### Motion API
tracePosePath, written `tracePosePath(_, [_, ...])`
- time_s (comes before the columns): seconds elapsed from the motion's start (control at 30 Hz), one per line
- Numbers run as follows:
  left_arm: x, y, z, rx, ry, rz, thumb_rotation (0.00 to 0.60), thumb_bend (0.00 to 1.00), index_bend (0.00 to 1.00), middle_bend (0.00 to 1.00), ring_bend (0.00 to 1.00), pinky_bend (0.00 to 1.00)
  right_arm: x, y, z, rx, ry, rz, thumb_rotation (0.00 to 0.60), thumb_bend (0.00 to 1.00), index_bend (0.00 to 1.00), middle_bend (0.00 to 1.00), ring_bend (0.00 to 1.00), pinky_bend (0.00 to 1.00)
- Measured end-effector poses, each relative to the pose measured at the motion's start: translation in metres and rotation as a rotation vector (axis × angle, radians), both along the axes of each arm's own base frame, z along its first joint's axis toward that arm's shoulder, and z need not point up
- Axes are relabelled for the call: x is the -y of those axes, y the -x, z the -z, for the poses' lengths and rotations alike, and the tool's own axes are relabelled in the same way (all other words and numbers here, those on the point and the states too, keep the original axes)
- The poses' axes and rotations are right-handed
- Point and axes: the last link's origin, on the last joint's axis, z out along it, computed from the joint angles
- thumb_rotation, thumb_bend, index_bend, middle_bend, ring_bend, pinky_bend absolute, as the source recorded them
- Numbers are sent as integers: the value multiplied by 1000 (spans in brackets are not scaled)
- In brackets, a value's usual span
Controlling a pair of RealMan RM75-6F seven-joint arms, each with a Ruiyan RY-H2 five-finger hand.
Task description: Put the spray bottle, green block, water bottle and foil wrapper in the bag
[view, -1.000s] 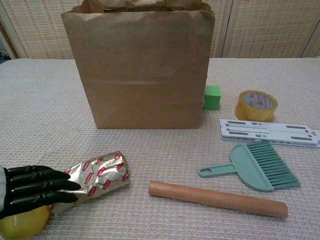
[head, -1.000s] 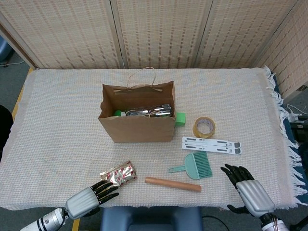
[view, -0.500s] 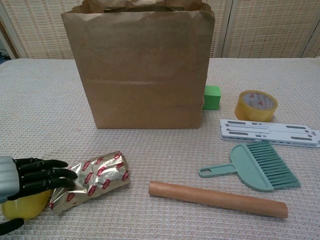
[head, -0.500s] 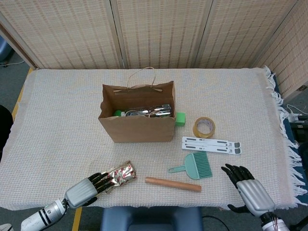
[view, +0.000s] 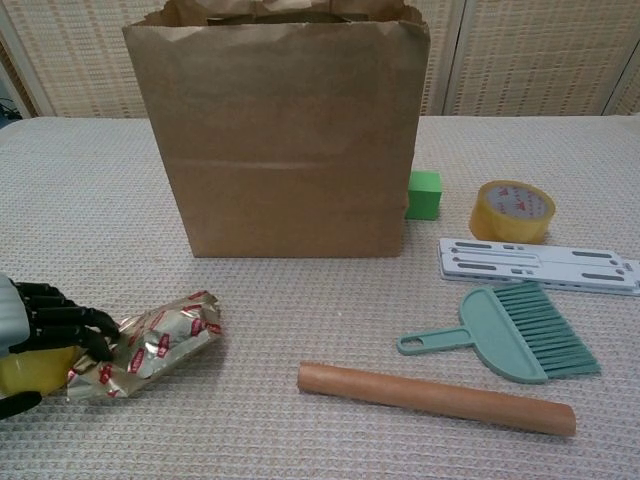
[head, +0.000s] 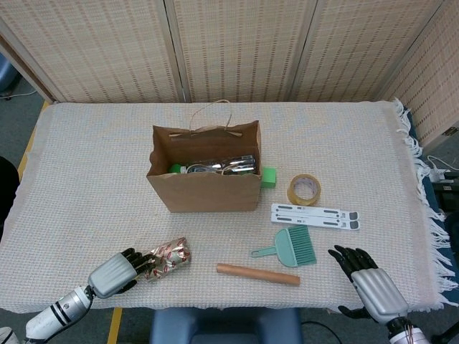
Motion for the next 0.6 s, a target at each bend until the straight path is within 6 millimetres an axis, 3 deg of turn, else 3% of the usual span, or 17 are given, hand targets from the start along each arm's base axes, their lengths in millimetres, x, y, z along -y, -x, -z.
tracePosePath(0.6, [-48,-6,-56,124,-258,-78,600,613,675,651,596,787,0,-1,-1,5,8,-1,600,60,0,0,0,0])
